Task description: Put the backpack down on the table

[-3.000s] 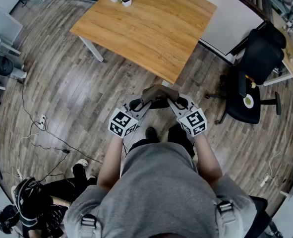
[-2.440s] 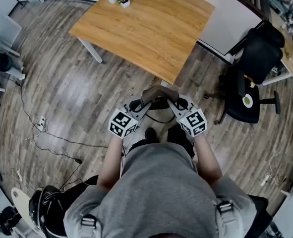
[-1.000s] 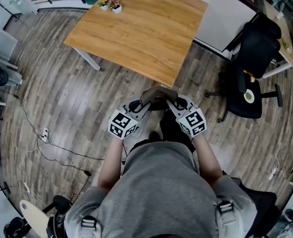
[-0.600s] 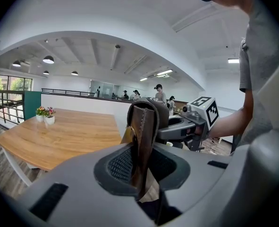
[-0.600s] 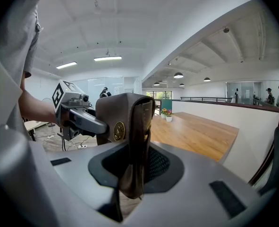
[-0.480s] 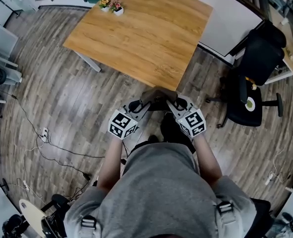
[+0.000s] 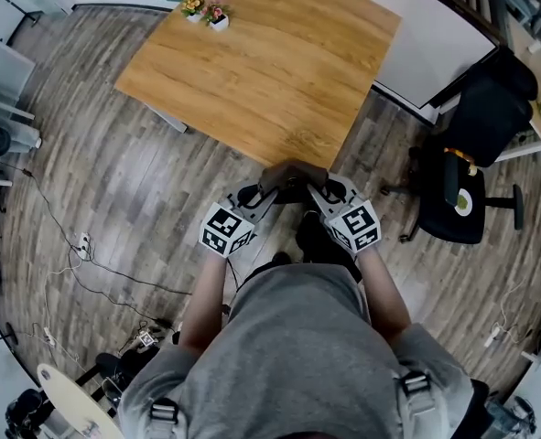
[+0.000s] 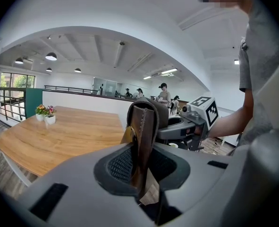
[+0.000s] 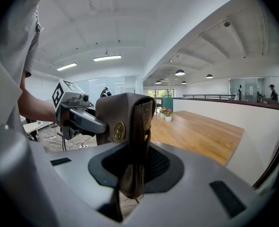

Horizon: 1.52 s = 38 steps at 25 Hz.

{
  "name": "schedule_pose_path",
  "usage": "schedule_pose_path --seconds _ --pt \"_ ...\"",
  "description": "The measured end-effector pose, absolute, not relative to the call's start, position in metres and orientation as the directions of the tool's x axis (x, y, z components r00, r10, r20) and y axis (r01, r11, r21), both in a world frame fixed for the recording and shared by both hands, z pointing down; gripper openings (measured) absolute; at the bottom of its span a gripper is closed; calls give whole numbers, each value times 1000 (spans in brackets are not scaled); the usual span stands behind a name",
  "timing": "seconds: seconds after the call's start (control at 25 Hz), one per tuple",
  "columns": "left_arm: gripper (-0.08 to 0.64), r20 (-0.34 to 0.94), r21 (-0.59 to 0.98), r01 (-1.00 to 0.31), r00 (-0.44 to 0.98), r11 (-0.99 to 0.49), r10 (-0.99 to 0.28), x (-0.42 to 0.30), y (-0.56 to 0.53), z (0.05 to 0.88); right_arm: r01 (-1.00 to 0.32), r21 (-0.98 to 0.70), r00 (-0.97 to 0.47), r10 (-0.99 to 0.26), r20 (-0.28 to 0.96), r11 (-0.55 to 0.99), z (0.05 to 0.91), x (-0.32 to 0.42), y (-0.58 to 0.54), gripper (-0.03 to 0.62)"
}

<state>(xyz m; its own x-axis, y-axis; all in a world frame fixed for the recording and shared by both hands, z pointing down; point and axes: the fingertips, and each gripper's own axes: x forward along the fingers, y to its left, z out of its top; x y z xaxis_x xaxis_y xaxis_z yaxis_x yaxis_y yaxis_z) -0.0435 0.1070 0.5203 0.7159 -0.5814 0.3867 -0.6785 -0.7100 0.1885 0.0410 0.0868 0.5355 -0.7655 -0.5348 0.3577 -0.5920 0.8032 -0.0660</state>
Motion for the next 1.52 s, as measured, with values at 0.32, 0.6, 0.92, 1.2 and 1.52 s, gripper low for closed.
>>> schedule_pose_path --seconds 0.32,0.6,0.92,1.2,1.52 --pt "84 400 192 -717 681 -670 -613 -42 66 519 -544 -63 -792 -487 369 837 534 41 41 81" --pt "84 404 199 -745 654 -636 -639 -39 29 519 -506 -70 -812 -447 375 860 534 42 0 81" --pt "84 408 196 -777 620 -599 -671 -29 -20 518 -461 -71 -835 -405 373 885 533 51 -52 80" --pt "84 422 178 -804 584 -568 -693 -23 -52 521 -424 -72 -852 -371 370 903 536 56 -87 80" --pt "84 426 169 -833 543 -526 -724 -21 -75 523 -376 -64 -870 -329 367 924 539 55 -114 80"
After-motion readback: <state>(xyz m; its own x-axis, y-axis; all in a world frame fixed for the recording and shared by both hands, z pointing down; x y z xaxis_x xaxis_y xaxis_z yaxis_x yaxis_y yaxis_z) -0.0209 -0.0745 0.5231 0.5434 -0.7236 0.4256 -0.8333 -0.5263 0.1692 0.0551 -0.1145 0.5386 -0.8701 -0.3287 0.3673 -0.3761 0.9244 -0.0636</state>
